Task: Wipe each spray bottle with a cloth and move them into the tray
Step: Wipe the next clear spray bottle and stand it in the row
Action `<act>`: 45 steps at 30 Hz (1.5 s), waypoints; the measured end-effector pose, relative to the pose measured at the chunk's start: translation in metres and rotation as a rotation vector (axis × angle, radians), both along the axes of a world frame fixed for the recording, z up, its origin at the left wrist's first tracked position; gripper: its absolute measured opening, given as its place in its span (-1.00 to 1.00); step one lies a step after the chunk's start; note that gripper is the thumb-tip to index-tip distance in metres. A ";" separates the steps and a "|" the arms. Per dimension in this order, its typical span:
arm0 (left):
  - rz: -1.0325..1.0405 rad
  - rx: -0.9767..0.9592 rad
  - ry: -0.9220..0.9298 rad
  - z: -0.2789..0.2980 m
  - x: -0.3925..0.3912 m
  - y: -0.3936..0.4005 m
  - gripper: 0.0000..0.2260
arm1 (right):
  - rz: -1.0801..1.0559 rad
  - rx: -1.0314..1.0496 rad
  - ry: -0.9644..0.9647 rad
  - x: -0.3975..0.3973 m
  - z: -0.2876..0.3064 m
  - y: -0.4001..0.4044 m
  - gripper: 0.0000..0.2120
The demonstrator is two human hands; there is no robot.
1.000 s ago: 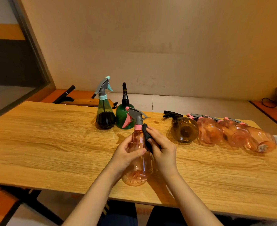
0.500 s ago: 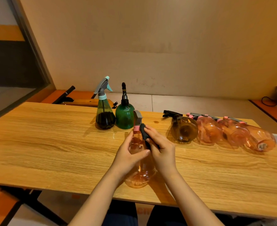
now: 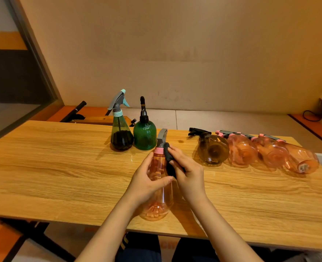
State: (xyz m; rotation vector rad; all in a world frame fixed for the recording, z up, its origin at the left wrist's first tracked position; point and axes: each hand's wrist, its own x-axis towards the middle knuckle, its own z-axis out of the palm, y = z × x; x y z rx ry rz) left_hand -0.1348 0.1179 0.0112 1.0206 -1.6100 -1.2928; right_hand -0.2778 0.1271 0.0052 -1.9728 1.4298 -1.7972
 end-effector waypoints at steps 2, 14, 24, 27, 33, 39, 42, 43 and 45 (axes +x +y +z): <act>0.023 0.015 0.010 -0.001 0.003 -0.003 -0.19 | 0.017 0.004 0.048 0.001 0.001 0.000 -0.59; -0.019 0.042 0.039 0.008 0.015 -0.009 -0.49 | 0.025 -0.031 0.165 0.004 0.005 0.002 -0.61; 0.055 0.153 0.289 -0.004 0.010 -0.004 -0.76 | -0.017 -0.042 0.135 -0.008 0.020 0.011 -0.63; 0.010 0.172 0.256 -0.002 0.011 -0.006 -0.74 | -0.094 -0.104 0.185 -0.016 0.041 0.005 -0.65; -0.064 0.203 0.248 -0.001 0.005 -0.008 -0.67 | 0.041 -0.102 0.587 -0.008 0.048 -0.021 -0.68; -0.071 0.231 0.308 -0.004 0.007 -0.006 -0.65 | 0.105 -0.032 0.612 -0.005 0.031 -0.017 -0.49; -0.076 0.227 0.299 -0.004 0.007 -0.006 -0.60 | 0.081 -0.047 0.615 -0.013 0.025 -0.016 -0.41; -0.072 0.232 0.300 -0.004 0.008 -0.007 -0.58 | 0.071 -0.050 0.634 -0.017 0.023 -0.014 -0.38; -0.075 0.235 0.293 -0.004 0.011 -0.008 -0.60 | 0.044 -0.061 0.652 -0.027 0.022 -0.008 -0.37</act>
